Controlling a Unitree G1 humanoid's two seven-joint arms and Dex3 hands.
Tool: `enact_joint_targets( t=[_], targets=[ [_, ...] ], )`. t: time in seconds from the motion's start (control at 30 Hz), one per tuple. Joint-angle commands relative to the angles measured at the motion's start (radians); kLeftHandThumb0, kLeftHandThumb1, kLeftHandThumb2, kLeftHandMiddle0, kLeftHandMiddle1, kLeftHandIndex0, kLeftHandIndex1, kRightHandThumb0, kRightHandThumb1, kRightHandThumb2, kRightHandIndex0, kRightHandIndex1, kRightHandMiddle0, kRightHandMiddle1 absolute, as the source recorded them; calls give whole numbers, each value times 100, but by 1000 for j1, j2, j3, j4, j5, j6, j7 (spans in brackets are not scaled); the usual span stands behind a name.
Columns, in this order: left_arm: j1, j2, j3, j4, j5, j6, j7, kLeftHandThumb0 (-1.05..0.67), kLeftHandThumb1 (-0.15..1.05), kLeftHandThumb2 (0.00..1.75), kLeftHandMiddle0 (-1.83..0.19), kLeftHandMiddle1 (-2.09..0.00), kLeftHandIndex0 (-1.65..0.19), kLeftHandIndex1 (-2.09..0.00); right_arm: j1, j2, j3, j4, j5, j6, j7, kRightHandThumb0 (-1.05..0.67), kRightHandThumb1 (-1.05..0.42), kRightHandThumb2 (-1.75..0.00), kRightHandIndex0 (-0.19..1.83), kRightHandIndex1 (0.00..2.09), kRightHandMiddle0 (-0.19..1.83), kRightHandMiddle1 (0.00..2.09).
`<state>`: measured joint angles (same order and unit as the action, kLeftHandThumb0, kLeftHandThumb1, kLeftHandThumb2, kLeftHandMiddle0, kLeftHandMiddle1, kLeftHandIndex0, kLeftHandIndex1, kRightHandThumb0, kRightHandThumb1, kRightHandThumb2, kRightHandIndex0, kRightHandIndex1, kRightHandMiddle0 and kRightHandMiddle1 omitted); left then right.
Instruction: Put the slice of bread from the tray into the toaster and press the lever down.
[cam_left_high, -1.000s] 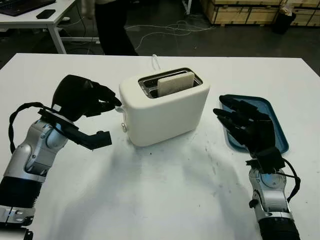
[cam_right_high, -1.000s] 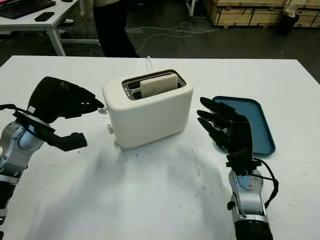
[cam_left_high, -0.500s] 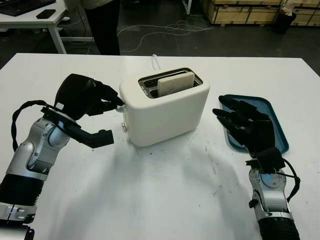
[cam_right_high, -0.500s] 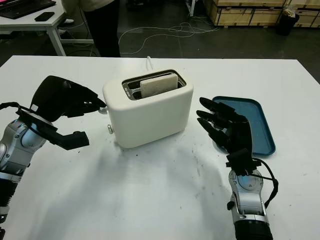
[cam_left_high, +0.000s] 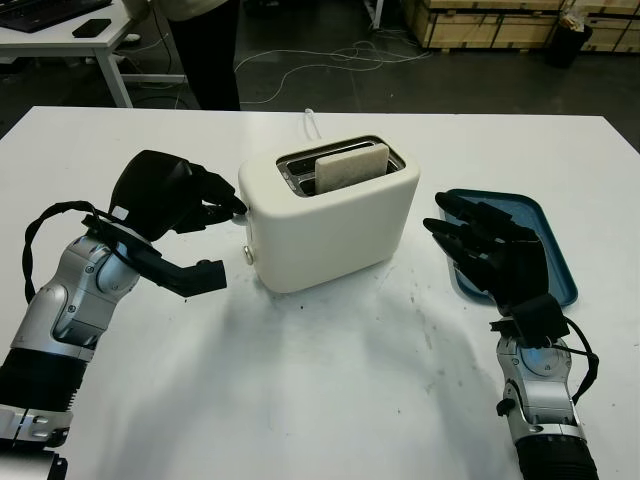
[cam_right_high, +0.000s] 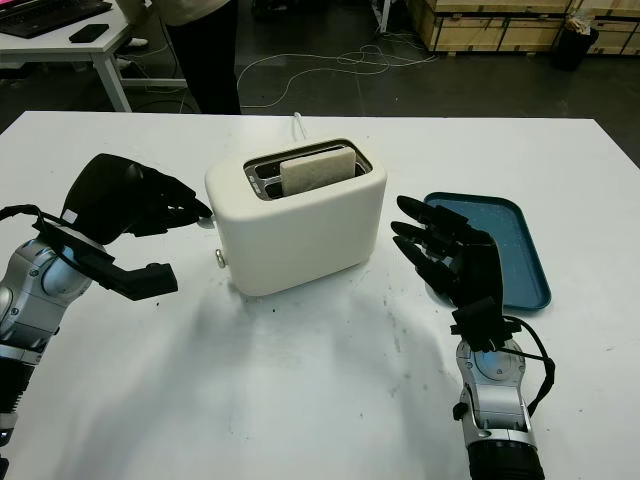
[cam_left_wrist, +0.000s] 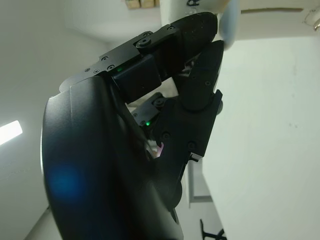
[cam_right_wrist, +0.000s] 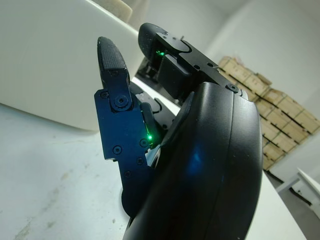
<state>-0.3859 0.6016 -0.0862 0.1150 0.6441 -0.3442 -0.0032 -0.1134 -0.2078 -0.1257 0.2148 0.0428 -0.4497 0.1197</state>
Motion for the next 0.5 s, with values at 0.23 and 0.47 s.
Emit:
enact_joint_targets(
  t=[0.23,0.47],
  targets=[
    [10,4,-11,11,-2,9,-9,-24,78,1,-121,-77,-138,-3,-1,9,0,-4,6,-31,5,-47,-92,-6,99,0,88,0],
    [9,-13,-22,17,-7,6,-2,-22,77,0,-121,-76,-138,-2,1,12,-2,-4,7,-31,10,-48,-92,-6,100,0,88,0]
  ],
)
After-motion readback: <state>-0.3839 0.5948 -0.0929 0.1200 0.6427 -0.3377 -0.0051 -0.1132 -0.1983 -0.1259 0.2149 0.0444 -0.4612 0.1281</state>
